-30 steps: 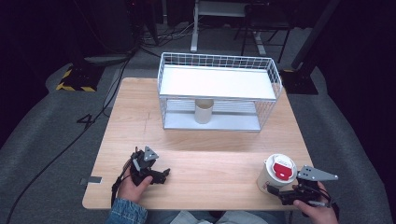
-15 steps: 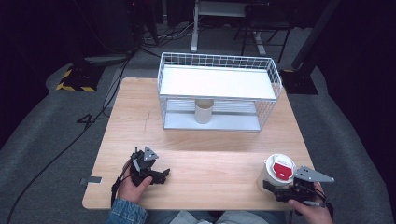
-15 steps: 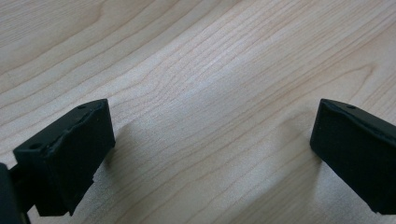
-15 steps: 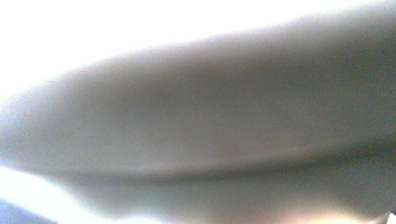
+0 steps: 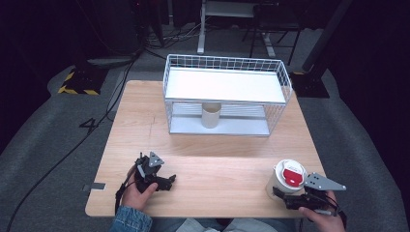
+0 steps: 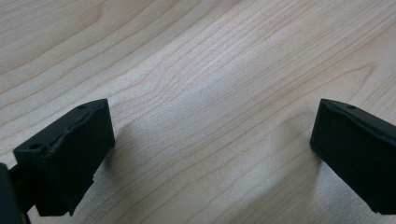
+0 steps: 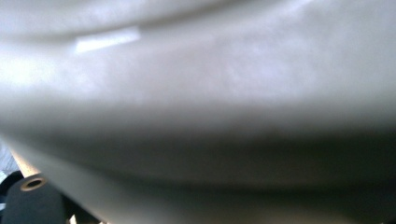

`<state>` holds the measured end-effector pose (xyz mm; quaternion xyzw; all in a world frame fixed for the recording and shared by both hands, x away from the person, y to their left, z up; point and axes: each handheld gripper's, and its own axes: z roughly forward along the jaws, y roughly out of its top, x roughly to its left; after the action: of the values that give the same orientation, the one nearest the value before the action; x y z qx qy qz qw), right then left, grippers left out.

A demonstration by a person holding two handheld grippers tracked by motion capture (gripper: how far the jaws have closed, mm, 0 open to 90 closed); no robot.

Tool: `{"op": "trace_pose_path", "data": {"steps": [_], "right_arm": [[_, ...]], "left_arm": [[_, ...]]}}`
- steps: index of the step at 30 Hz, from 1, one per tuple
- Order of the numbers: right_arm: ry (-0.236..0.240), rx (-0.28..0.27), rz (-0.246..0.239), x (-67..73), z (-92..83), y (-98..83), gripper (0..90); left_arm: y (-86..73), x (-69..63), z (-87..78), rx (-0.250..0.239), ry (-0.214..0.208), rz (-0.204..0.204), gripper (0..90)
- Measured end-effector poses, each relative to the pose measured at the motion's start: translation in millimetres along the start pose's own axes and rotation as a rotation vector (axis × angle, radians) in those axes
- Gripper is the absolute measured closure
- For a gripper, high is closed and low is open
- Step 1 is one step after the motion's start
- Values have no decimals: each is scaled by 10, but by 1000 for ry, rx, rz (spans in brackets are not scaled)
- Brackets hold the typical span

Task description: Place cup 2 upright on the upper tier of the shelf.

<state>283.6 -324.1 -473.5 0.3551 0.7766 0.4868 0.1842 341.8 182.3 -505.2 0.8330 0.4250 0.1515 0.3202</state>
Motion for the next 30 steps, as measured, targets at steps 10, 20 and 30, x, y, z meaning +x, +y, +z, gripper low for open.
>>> {"op": "trace_pose_path", "data": {"steps": [10,20,30], "right_arm": [[3,23,-16,-3,-7,27,132],[14,32,-35,11,-7,82,135],[21,-1,-39,1,-35,191,135]], "left_arm": [[-1,-1,2,-2,3,-1,3],[-1,-2,2,-2,3,-1,3],[-1,-2,2,-2,3,-1,3]]}}
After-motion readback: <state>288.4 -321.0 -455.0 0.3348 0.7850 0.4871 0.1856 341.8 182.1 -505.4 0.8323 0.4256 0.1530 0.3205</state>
